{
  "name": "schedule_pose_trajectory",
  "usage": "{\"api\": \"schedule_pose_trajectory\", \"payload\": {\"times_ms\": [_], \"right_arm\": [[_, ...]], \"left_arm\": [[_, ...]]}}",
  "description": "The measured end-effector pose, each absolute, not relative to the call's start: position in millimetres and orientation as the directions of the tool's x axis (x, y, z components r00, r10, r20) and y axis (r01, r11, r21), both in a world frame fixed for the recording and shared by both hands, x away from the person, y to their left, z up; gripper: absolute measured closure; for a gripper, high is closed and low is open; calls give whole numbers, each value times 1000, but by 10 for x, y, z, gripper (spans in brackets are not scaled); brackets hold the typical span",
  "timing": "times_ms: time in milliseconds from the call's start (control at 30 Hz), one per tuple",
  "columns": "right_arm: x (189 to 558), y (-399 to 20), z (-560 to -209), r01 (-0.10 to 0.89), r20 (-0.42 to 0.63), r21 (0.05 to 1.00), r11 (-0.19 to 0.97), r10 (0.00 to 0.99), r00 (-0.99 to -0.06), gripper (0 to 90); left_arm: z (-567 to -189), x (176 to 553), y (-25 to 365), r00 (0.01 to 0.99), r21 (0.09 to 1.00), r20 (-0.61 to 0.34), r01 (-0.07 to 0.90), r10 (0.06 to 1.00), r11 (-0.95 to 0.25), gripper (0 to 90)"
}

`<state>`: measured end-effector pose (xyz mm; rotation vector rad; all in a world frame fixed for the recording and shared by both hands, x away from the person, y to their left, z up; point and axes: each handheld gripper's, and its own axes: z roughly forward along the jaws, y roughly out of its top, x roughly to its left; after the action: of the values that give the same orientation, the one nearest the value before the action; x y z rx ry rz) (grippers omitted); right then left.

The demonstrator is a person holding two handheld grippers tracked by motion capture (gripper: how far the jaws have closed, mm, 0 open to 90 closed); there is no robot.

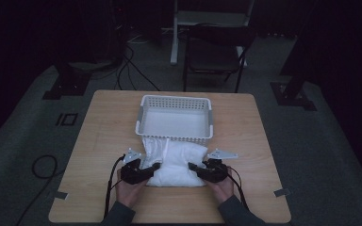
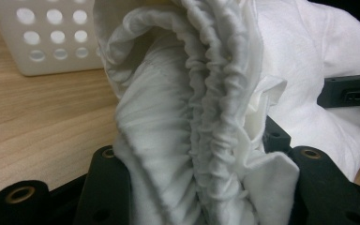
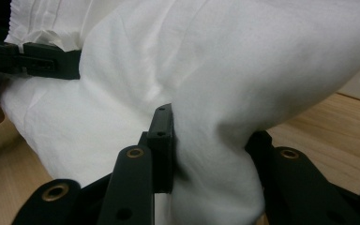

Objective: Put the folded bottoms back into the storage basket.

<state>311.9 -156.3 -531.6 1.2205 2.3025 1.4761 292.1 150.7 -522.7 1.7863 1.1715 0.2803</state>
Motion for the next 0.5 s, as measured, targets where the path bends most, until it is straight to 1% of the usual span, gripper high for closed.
{"api": "schedule_pose_trajectory", "payload": {"times_ms": [200, 400, 500], "right_arm": [[3076, -1578, -5241, 528, 281, 832, 171, 690, -667, 654], [3029, -1564, -5142, 492, 239, 850, 188, 694, -679, 653], [3015, -1565, -5097, 482, 228, 855, 189, 698, -678, 653]], "left_arm": [[-5156, 2885, 1520, 520, 811, -293, 580, 802, -80, 526], [-5099, 2872, 1531, 526, 816, -295, 573, 797, -76, 526], [-5039, 2883, 1519, 535, 822, -281, 562, 797, -88, 525]]}}
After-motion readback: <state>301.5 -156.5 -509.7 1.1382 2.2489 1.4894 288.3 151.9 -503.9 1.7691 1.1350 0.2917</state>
